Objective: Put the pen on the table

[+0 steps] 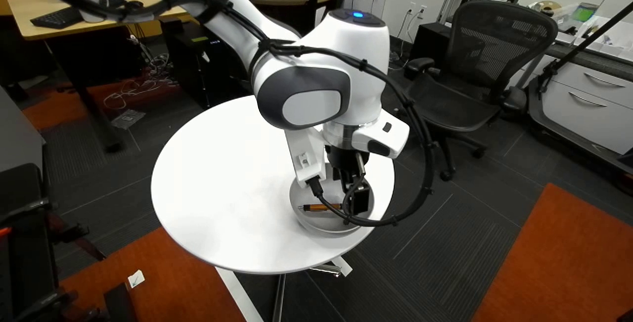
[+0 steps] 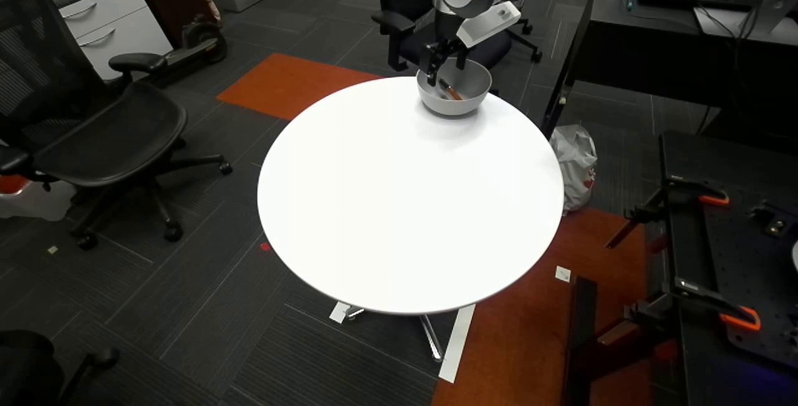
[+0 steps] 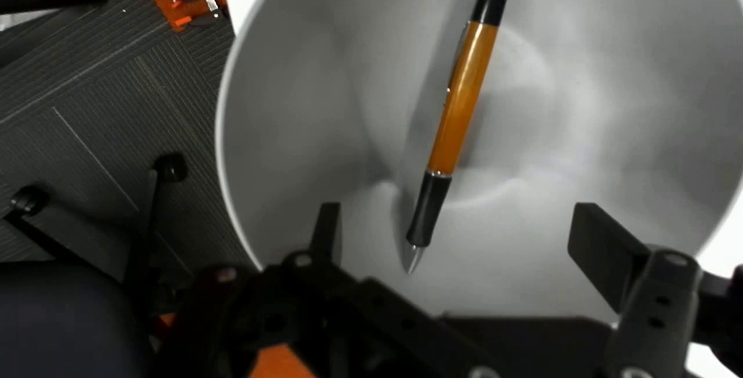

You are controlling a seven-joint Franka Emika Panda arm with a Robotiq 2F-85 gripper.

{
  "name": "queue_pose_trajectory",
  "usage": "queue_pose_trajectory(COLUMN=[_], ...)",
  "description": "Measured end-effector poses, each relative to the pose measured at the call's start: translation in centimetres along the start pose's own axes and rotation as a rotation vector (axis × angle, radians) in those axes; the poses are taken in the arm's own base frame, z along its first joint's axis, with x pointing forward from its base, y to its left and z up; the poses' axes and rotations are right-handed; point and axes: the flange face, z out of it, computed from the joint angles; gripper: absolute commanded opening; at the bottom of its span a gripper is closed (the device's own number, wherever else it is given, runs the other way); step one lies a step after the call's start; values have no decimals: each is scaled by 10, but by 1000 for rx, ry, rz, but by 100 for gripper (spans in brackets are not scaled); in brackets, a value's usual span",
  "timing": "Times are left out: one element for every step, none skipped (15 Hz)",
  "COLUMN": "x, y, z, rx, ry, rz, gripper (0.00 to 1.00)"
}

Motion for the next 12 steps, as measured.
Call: queue_pose_trajectory(x=[-1, -1, -1, -2, -2, -2, -2, -2, -2, -1, -1, 0], y=[1, 2, 2, 2, 2, 2, 2, 1, 1, 1, 1, 1], z=[4, 8, 12, 16, 20, 23, 26, 30, 32, 34, 36, 37], rx=[-2, -3, -4, -5, -5, -5, -5, -6, -6, -6, -6, -7], ry=[-8, -16, -25, -32, -40, -49, -58, -66, -71, -76, -79, -82], rz=[1, 2, 2, 2, 1, 1, 1, 1, 0, -1, -1, -1], gripper=[100, 100, 95, 74, 71, 69, 61, 54, 44, 38, 29, 22])
